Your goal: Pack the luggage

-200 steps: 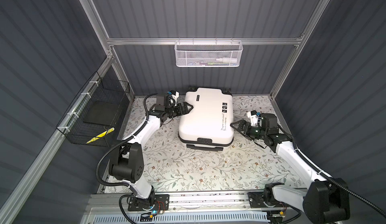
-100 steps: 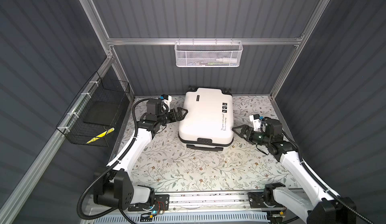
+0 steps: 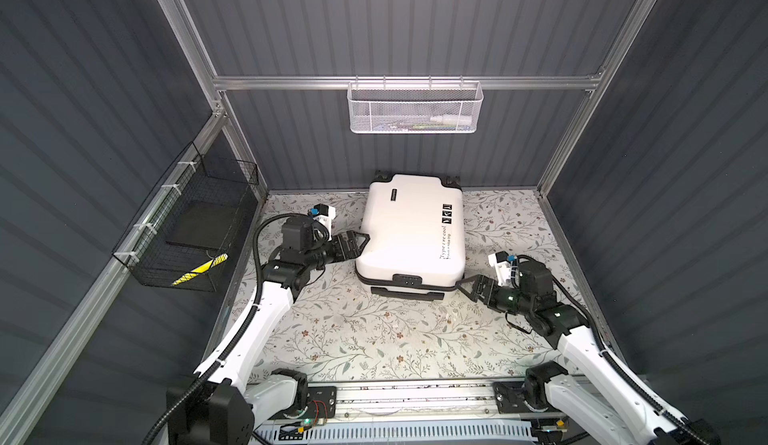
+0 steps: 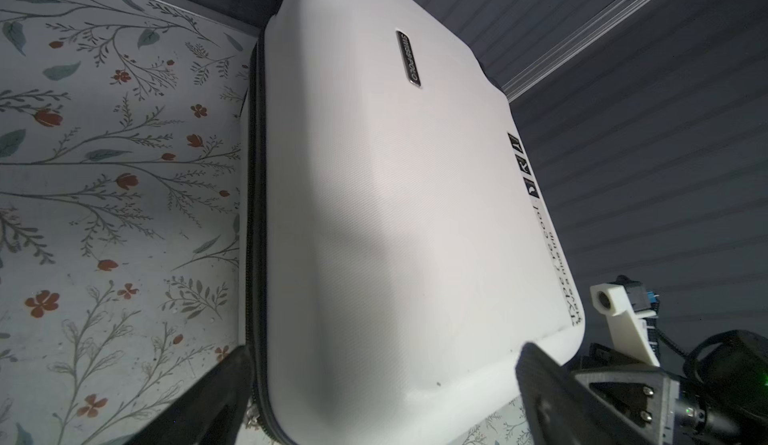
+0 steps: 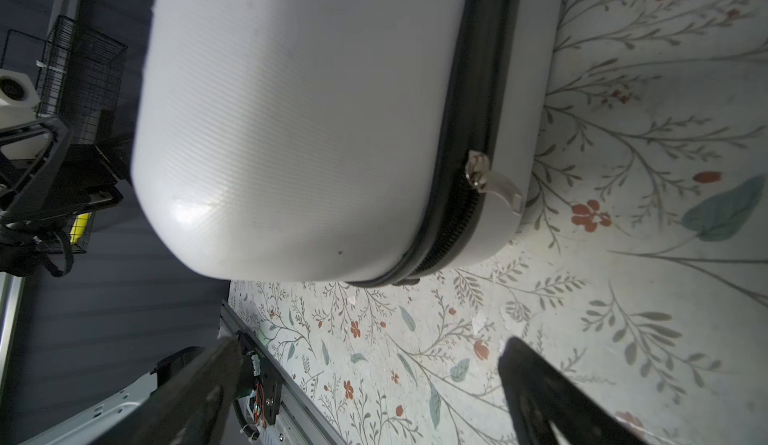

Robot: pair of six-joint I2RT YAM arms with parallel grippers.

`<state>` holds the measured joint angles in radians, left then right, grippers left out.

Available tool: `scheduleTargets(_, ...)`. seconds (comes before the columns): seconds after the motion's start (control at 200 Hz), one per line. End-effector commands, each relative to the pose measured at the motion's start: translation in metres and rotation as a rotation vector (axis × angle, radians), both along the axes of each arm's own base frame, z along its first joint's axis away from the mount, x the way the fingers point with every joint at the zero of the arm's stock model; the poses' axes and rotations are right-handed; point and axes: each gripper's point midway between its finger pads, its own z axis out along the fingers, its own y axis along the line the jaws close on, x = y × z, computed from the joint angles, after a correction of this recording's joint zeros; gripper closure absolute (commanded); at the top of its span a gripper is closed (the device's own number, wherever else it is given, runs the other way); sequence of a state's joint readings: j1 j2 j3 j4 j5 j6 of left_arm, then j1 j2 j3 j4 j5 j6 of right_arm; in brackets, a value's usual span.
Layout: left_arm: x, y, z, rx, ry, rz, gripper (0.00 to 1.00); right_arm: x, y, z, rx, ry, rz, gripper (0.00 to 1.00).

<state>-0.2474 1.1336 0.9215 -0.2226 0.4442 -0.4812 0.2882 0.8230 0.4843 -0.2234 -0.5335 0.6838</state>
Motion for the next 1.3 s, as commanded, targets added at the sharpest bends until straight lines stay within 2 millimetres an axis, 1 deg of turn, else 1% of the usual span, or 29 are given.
scheduleTargets(0.0, -0.01, -0.001, -0.004, -0.028, 0.024, -0.008, 0.0, 0.007, -0.001, 0.002, -0.002, -0.019, -0.036, 0.01)
scheduleTargets(0.26, -0.02, 0.001, -0.004, -0.042, 0.024, -0.007, 0.0, 0.023, 0.003, 0.007, -0.001, -0.021, -0.045, 0.01)
scheduleTargets(0.5, -0.026, 0.002, -0.008, -0.04, 0.033, -0.007, 0.0, 0.042, 0.005, 0.016, -0.02, -0.035, -0.064, 0.01)
scheduleTargets(0.735, -0.029, 0.003, -0.01, -0.04, 0.032, -0.01, 0.0, 0.062, -0.004, 0.02, -0.042, -0.028, -0.114, 0.01)
scheduleTargets(0.88, -0.031, 0.003, -0.011, -0.037, 0.03, -0.012, 0.0, 0.072, -0.008, 0.027, -0.033, -0.035, -0.128, 0.01)
scheduleTargets(0.955, -0.032, 0.004, -0.012, -0.036, 0.031, -0.011, 0.0, 0.071, -0.006, 0.029, -0.032, -0.033, -0.117, 0.01)
scheduleTargets(1.066, -0.033, 0.004, -0.016, -0.035, 0.035, -0.009, 0.0, 0.065, -0.005, 0.031, -0.024, -0.035, -0.098, 0.01)
scheduleTargets(1.161, -0.035, 0.006, -0.019, -0.035, 0.043, 0.005, 0.0, 0.057, -0.008, 0.03, -0.029, -0.041, -0.098, 0.01)
scheduleTargets(1.291, -0.037, 0.01, -0.026, -0.023, 0.067, 0.022, 0.0, 0.049, -0.019, 0.027, -0.031, -0.045, -0.125, 0.01)
